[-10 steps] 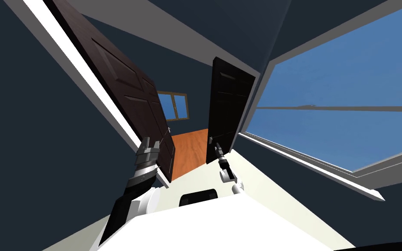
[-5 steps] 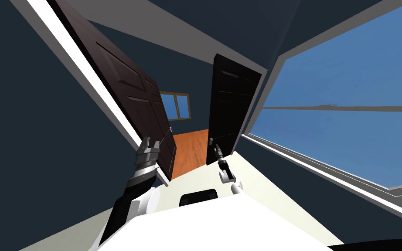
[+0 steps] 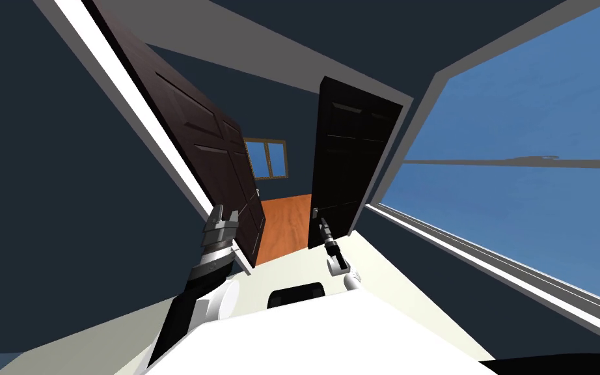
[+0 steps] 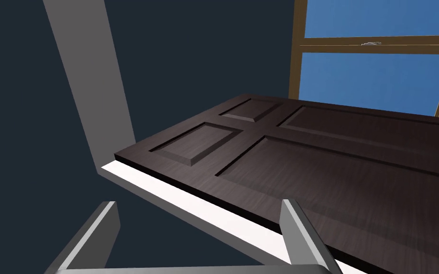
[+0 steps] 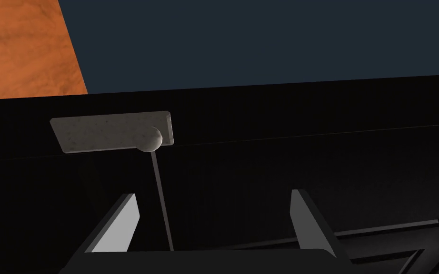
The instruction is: Push the door open
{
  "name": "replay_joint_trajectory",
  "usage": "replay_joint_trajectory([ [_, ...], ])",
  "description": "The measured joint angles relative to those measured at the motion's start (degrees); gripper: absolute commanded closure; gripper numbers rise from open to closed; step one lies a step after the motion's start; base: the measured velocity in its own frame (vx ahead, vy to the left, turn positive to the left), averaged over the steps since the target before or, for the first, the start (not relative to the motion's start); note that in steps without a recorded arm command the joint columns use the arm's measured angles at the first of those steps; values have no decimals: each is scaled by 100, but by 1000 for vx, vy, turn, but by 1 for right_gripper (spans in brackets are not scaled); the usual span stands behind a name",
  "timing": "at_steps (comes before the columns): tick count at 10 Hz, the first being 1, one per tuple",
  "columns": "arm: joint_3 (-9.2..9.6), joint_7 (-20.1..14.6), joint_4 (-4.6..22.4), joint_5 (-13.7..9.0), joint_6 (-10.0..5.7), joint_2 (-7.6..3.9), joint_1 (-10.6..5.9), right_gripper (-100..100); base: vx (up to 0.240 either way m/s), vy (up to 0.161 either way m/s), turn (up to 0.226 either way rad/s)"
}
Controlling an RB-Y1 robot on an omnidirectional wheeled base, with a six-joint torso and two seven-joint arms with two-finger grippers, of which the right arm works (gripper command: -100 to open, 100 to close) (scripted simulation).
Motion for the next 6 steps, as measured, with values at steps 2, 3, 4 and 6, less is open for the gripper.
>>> replay_joint_trajectory([
  [2, 1, -10, 278, -10, -76, 4, -109, -100, 14, -68, 104],
  [3, 7, -20, 421, -15, -111, 2, -155, -100, 24, -100, 124],
  [4, 17, -29, 498, -19, -112, 4, -178, -100, 31, -111, 88],
  [6, 23, -53, 873, -34, -213, 0, -325, -100, 19, -105, 105],
])
